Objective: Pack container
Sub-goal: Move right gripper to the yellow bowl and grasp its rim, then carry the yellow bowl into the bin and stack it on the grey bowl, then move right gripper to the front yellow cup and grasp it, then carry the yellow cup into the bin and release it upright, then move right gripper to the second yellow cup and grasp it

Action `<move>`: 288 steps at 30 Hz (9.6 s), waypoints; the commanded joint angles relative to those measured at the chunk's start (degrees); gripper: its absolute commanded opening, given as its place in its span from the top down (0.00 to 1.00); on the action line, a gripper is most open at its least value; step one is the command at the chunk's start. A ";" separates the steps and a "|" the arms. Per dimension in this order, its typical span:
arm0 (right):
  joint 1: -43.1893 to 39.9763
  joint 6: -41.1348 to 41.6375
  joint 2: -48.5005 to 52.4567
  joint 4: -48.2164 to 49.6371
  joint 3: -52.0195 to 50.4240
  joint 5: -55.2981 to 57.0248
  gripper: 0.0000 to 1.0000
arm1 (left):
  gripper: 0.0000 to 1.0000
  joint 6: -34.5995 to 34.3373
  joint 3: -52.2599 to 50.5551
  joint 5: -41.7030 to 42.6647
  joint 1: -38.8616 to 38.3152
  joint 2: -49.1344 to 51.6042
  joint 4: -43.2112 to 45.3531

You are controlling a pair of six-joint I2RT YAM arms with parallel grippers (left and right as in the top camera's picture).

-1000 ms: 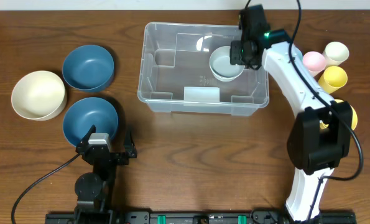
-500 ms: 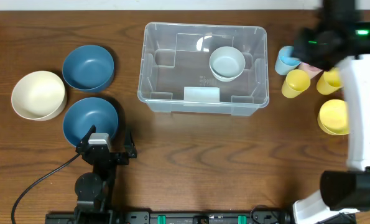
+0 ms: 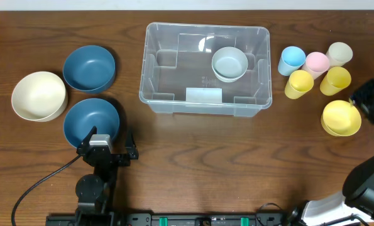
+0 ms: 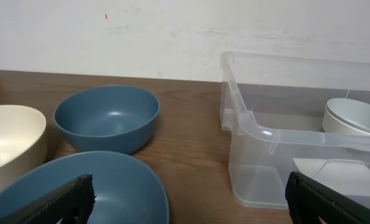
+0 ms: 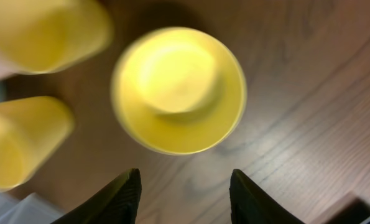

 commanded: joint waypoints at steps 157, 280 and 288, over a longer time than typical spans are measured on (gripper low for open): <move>18.08 2.25 4.55 20.00 -8.90 -0.94 0.46 | 0.02 -0.35 -1.09 -0.50 0.24 -0.33 -2.10; 32.02 -6.75 14.21 -14.80 39.65 -5.05 0.53 | 0.02 -0.35 -1.09 -0.52 0.24 -0.33 -2.08; 16.44 -6.75 14.21 -15.47 34.16 -4.87 0.54 | 0.02 -0.35 -1.09 -0.50 0.24 -0.33 -2.10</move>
